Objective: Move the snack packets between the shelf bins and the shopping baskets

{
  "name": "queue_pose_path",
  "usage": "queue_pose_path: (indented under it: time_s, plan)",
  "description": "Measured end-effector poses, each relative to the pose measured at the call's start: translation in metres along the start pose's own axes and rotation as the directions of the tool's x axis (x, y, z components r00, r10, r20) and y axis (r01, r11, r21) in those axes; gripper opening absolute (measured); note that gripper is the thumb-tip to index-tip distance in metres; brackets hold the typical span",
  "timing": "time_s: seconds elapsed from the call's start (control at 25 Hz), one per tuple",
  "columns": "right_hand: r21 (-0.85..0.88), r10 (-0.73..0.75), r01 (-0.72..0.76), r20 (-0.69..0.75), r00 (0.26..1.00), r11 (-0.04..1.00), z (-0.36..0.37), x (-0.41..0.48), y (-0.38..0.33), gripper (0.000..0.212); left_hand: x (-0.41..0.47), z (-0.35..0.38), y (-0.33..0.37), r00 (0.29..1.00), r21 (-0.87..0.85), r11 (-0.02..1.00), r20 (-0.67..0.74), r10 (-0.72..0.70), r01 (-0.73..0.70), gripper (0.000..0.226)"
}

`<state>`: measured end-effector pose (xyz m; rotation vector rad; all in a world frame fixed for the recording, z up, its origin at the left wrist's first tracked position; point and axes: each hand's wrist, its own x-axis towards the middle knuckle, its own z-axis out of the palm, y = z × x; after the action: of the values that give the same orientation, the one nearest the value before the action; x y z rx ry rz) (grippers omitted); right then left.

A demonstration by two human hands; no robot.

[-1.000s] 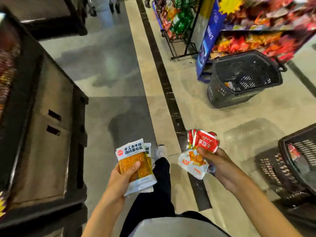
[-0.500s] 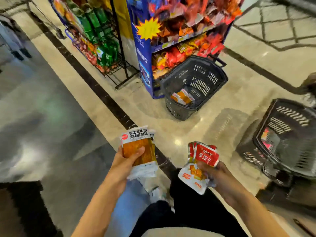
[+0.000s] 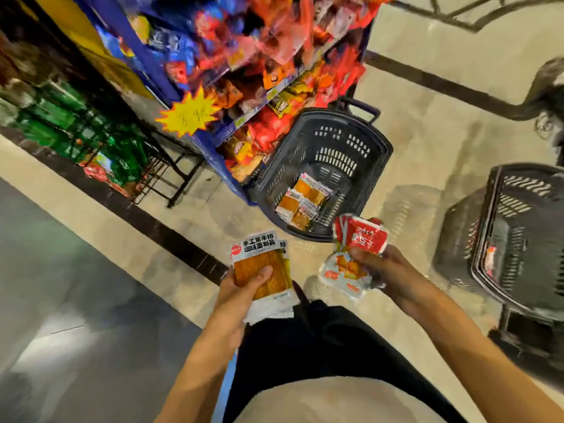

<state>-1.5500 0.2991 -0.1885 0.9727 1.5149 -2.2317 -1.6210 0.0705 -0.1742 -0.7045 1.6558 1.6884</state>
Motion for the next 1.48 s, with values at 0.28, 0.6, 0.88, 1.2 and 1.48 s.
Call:
queue_pose_path:
  time_s: [0.28,0.6,0.88,1.2,1.48]
  plan:
    - [0.142,0.09,-0.062,-0.195,0.977,0.988,0.006,0.13,-0.04,0.03,0.166,0.055,0.093,0.985,0.304,0.948,0.11,-0.133,0.094,0.034]
    - [0.409,0.207,0.032,-0.526,0.825,0.912,-0.048,0.352,0.034,0.014,0.46,0.176,0.055,0.965,0.576,0.817,0.195,-0.175,0.032,0.044]
    - [0.465,0.309,-0.039,-0.522,0.795,0.884,-0.104,0.508,0.162,0.028,0.672,0.211,-0.066,0.98,0.766,0.635,0.184,-0.07,-0.098,0.076]
    - [0.513,0.399,-0.16,-0.397,0.826,0.843,-0.094,0.534,0.198,0.011,0.756,0.201,-0.114,0.988,0.902,0.404,0.134,0.081,-0.156,0.075]
    - [0.502,0.551,-0.341,-0.361,0.752,0.795,-0.097,0.535,0.192,0.021,0.711,0.193,-0.135,0.947,0.97,-0.017,0.239,0.213,-0.241,0.074]
